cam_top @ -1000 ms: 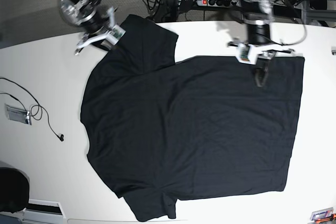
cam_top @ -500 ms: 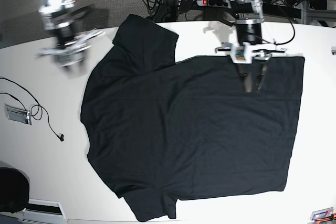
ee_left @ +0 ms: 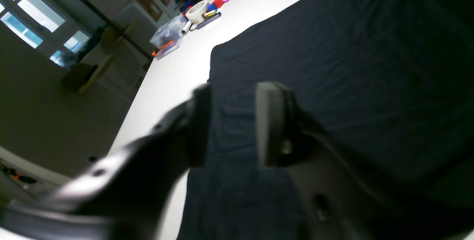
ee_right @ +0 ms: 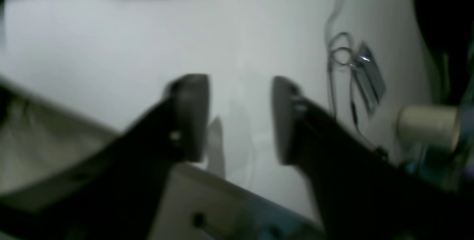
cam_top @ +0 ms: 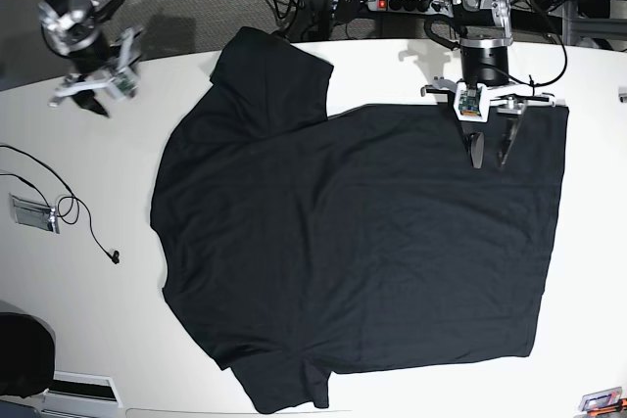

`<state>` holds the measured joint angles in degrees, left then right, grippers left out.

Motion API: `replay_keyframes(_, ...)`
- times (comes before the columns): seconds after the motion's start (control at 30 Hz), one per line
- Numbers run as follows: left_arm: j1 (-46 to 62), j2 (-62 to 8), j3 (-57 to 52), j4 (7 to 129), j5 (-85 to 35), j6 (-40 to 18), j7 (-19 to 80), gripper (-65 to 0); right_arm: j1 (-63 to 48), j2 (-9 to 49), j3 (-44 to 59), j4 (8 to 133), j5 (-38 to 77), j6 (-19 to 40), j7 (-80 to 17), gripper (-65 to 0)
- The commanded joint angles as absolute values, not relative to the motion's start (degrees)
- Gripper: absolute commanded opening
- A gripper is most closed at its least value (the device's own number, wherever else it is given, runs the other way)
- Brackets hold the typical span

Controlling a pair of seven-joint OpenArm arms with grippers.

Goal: Fold the T-shirt properly

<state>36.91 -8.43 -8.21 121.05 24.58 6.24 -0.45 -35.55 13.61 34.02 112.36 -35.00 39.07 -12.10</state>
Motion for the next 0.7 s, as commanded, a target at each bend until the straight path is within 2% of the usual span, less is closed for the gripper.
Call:
replay_keyframes(0.0,37.76,-8.66,-8.40,122.15,24.84,6.99,-2.07,-36.2,-35.82,14.29,33.45,113.36,-35.91,38.29,-10.95,-28.1)
replay_keyframes(0.1,38.90,-8.92,-8.40,122.15,24.84,6.99,-2.07,-24.6,-36.18,14.29,31.87,113.36,-36.70,38.29,-10.86,-21.4)
replay_keyframes(0.13,39.08,-8.92,-8.40,122.15,24.84,6.99,-2.07,-22.6,-36.79,14.29,31.69,113.36,-35.91,38.29,-10.95,-20.2)
replay_keyframes(0.2,39.08,-8.92,-8.40,122.15,25.01,6.90,-2.07,-22.8,-37.14,14.29,31.78,113.36,-34.95,38.20,-10.95,-20.0)
replay_keyframes(0.27,39.08,-8.92,-8.40,122.15,26.77,6.99,-2.07,-27.6,-37.23,14.29,31.78,113.36,-34.77,38.20,-10.95,-21.9)
replay_keyframes(0.33,39.08,-8.92,-8.40,122.15,28.70,7.16,-2.07,-37.6,-37.23,14.29,31.78,113.36,-34.59,38.20,-10.95,-28.4)
replay_keyframes(0.4,38.99,-8.92,-8.40,122.15,29.76,7.16,-3.91,-51.3,-37.14,14.29,31.78,113.36,-34.51,38.20,-11.03,-38.7)
replay_keyframes(0.47,38.99,-8.92,-8.48,122.15,29.41,7.25,-8.40,-65.0,-36.97,14.20,31.78,113.36,-34.51,37.93,-11.03,-52.3)
replay_keyframes(0.53,38.99,-8.75,-8.48,122.07,29.67,7.25,-11.91,-65.0,-36.97,13.05,31.78,113.36,-34.51,37.85,-11.03,-65.0)
replay_keyframes(0.67,38.99,-8.66,-8.13,122.07,29.41,7.25,-11.65,-65.0,-36.97,11.30,33.10,113.36,-34.42,37.85,-10.68,-65.0)
